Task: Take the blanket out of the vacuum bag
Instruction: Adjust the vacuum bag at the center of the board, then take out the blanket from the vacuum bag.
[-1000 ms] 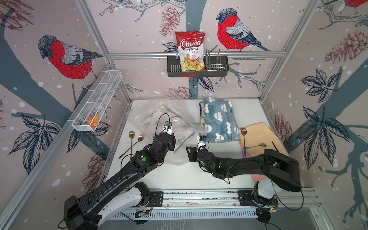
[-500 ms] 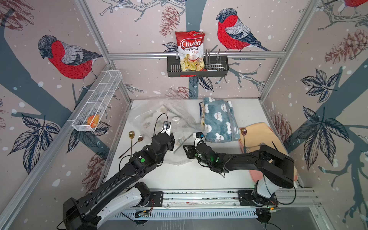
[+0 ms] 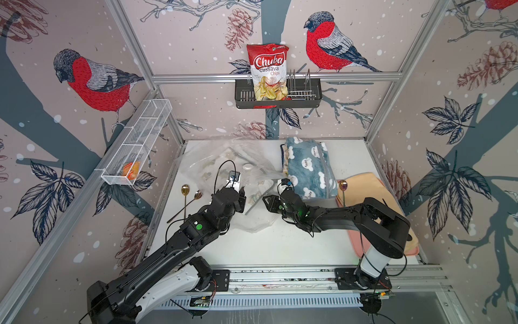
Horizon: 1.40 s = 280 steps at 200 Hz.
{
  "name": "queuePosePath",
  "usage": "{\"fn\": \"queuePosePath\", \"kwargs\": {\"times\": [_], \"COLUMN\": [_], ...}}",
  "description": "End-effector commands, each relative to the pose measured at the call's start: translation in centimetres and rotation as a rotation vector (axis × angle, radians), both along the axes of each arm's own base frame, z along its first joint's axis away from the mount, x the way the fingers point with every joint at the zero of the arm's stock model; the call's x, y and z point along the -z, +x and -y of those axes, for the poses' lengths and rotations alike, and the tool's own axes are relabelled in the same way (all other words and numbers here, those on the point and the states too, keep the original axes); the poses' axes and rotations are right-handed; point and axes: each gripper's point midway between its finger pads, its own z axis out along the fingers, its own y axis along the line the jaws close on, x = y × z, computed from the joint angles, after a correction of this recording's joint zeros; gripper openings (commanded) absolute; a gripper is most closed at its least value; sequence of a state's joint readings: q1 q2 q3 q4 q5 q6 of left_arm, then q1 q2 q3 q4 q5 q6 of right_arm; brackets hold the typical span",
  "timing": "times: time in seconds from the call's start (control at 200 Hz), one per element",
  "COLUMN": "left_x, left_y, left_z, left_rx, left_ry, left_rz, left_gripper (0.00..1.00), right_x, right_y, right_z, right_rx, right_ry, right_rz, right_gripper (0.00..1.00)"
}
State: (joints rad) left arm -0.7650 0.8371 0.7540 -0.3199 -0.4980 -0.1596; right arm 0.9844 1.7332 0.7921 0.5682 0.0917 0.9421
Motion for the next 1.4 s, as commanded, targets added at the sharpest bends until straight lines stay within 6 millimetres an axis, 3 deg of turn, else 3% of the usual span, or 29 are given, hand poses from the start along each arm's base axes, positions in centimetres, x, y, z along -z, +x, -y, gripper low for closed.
{"fn": "queuePosePath", "kwargs": {"times": [0.0, 0.105, 0.21, 0.445, 0.71, 0.87, 1.0, 1.066, 1.241, 1.396], "left_x": [-0.8, -1.0, -0.9, -0.4, 0.2, 0.7, 1.1, 1.1, 1.0, 0.9], "left_y": [0.3, 0.2, 0.2, -0.5, -1.2, -1.3, -0.7, -0.6, -0.7, -0.8], "left_z": [0.1, 0.0, 0.2, 2.2, 4.1, 4.3, 3.5, 3.3, 3.4, 3.6], "left_rx": [-0.005, -0.011, 0.004, 0.114, 0.219, 0.228, 0.17, 0.152, 0.157, 0.168], "left_ry": [-0.023, -0.027, -0.028, -0.053, -0.062, -0.051, -0.019, -0.013, -0.024, -0.028], "left_rz": [0.029, 0.035, 0.029, -0.002, -0.037, -0.052, -0.057, -0.057, -0.053, -0.053], "left_gripper": [0.39, 0.39, 0.4, 0.64, 0.68, 0.58, 0.24, 0.13, 0.09, 0.08], "right_x": [-1.6, -2.4, -3.1, -4.3, -4.0, -2.5, -1.4, -0.9, 0.9, 2.3], "right_y": [0.8, 1.3, 1.2, -0.1, -2.2, -2.6, -2.2, -1.9, -1.0, -1.1], "right_z": [-0.5, -0.3, -0.7, -2.0, -1.7, -1.5, -1.5, -1.4, -0.9, -2.2], "right_rx": [0.001, 0.053, 0.057, 0.019, 0.05, 0.063, 0.068, 0.078, 0.135, 0.139], "right_ry": [0.053, 0.078, 0.12, 0.15, 0.325, 0.394, 0.411, 0.421, 0.428, 0.449], "right_rz": [0.014, 0.02, 0.021, 0.026, -0.069, -0.133, -0.172, -0.187, -0.238, -0.281], "right_gripper": [0.32, 0.39, 0.39, 0.4, 0.4, 0.4, 0.41, 0.43, 0.44, 0.45]}}
